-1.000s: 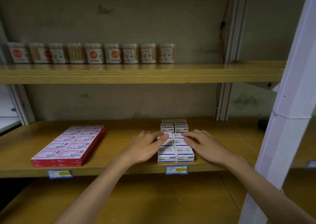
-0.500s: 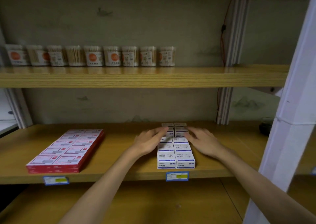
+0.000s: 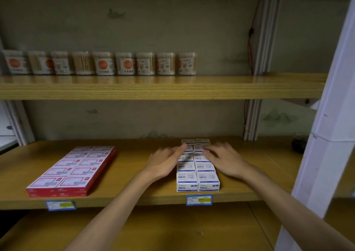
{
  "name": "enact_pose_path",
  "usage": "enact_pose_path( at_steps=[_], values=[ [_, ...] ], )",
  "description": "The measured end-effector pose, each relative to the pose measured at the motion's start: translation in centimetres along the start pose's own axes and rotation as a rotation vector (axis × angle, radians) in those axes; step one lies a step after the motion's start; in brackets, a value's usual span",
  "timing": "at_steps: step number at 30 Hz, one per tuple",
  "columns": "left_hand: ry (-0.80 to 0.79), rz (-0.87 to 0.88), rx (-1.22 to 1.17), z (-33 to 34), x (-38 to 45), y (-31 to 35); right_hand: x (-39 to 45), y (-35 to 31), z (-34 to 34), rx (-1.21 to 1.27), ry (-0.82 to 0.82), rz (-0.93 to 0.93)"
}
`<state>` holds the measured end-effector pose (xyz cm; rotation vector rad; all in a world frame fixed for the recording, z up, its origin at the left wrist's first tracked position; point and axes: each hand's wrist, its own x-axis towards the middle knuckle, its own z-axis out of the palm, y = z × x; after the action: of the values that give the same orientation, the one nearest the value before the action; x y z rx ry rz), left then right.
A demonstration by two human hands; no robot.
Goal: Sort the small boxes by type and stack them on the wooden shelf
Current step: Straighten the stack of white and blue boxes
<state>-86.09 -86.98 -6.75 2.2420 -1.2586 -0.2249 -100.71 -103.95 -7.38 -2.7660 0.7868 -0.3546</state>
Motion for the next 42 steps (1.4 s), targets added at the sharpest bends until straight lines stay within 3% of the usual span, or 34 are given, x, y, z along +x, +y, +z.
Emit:
enact_pose_path(
  at_steps=[30, 36, 42],
  values=[
    [-0.023, 0.085, -0.01, -0.4, 0.2, -1.4, 0.0, -0.2, -0.2, 0.011, -0.078, -0.038],
    [0.015, 0.024, -0.117, -1.0, 1.8, -0.9, 2.5, 1.3, 0.1, 0.091, 0.086, 0.041],
    [-0.136, -0.149, -0.214, -0.6, 4.9, 0.4, 5.5, 2.0, 1.1, 0.021, -0.035, 0.119]
  ],
)
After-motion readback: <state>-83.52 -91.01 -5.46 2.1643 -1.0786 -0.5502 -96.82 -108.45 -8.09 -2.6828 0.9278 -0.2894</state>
